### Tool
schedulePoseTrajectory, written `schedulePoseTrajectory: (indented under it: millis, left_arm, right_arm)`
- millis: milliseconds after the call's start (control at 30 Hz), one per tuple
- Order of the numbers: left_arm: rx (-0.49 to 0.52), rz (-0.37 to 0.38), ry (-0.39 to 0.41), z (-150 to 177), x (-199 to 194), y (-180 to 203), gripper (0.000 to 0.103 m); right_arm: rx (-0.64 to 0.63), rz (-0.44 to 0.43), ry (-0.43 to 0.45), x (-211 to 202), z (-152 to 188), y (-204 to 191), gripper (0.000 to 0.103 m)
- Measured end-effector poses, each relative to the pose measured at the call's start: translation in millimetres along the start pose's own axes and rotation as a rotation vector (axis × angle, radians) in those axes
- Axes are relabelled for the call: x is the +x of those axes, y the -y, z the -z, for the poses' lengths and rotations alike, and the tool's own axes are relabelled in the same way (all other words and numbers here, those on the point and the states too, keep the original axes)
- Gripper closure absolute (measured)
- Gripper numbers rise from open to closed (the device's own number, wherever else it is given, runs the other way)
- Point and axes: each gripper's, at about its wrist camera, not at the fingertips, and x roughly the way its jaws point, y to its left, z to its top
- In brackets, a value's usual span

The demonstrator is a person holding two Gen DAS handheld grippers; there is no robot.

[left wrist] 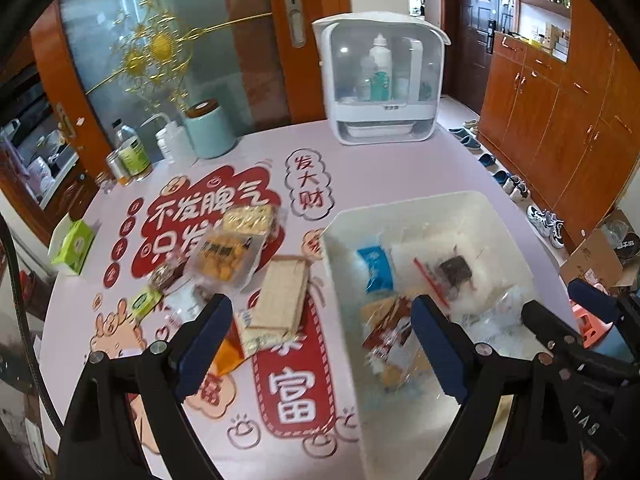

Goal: Organize snacks
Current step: 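Move both tools back over the remaining snacks on the table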

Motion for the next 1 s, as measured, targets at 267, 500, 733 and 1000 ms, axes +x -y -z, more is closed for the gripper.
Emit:
schedulePoseTrajectory:
  millis: [267, 500, 733, 1000]
  left_arm:
    - [-0.082, -0.068, -0.058, 43.3, -6.4, -58.9, 0.013]
    - [-0.182, -0.137, -0.105, 64.2, 3.3, -137.3, 0.013]
    - [-0.231, -0.193, -0.123, 73.9, 12.5, -213.7, 0.013]
    - [-0.147, -0.225, -0.104, 63.6, 28.2, -277.6, 0.013]
  right_arm:
    - [-0.028, -0.04, -0.026, -5.5, 18.8, -20.9, 0.041]
    - [-0.038, -0.069, -0.024, -3.1, 17.1, -50.2, 0.041]
    - [-0.083, -0.123, -0.014, -1.5, 9.7, -107.9, 0.041]
    - [-0.153, -0.152, -0.025, 12.1, 3.7, -188.1, 0.041]
